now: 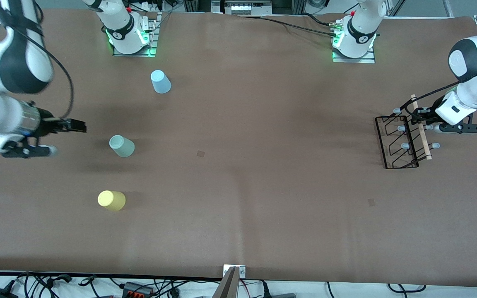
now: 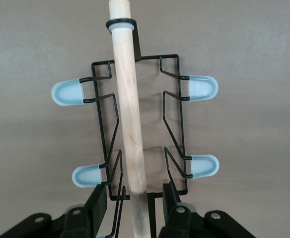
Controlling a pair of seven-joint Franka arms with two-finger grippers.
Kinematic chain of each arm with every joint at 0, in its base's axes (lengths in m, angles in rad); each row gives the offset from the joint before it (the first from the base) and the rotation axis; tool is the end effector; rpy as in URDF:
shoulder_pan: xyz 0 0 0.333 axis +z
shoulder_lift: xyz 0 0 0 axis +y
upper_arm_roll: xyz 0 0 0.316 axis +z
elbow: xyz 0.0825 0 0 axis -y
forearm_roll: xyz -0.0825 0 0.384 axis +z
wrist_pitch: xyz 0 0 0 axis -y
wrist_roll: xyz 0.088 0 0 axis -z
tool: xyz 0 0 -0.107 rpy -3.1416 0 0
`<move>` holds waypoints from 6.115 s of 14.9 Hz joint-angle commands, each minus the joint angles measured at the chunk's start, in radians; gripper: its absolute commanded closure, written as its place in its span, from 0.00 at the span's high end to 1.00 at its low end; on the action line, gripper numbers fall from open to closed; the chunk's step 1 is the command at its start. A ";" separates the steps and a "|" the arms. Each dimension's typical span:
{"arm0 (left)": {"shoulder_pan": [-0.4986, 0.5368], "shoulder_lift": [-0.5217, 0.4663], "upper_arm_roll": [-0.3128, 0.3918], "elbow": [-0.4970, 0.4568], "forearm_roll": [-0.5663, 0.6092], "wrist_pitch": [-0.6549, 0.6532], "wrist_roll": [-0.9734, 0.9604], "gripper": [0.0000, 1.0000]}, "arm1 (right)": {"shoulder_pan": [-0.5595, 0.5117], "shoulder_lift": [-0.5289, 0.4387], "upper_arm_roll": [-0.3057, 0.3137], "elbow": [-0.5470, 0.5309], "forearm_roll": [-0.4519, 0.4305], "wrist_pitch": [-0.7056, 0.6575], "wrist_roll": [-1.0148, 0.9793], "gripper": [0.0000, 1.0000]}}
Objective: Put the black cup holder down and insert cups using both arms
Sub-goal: 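Lift the rack with the left gripper while the right gripper reaches the teal cup, then carry the rack with the left gripper while the right gripper lifts the cup, then lower the rack onto the table center and open the left gripper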
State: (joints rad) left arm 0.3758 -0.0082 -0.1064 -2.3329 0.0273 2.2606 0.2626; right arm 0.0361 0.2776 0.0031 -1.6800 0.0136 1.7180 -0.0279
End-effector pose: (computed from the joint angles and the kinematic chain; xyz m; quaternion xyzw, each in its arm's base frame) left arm 0.4792 0.1331 0.3345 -0.9994 0.0056 0.0337 0.0019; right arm 0.6123 0.0251 0.4210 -0.9923 -0.0315 0.1195 0.0063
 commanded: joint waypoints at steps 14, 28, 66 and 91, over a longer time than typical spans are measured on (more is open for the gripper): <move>0.008 -0.006 -0.016 0.000 -0.018 -0.024 0.000 0.01 | 0.041 0.127 -0.003 -0.220 -0.003 0.310 0.072 1.00; -0.003 0.040 -0.393 0.469 -0.118 -0.610 -0.302 0.01 | 0.047 0.160 -0.002 -0.296 0.028 0.423 0.152 1.00; -0.568 0.501 -0.510 0.656 -0.121 -0.092 -1.007 0.01 | 0.061 0.126 0.038 0.105 0.028 0.051 0.134 0.30; -0.600 0.530 -0.510 0.641 -0.081 -0.070 -1.040 0.52 | 0.090 0.127 0.058 0.102 0.055 0.107 0.146 0.30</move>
State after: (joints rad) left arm -0.2159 0.5218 -0.6187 -1.7089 -0.0739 2.1966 -0.7519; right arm 0.1162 0.3991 0.0598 -1.5933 0.0550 1.8281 0.1125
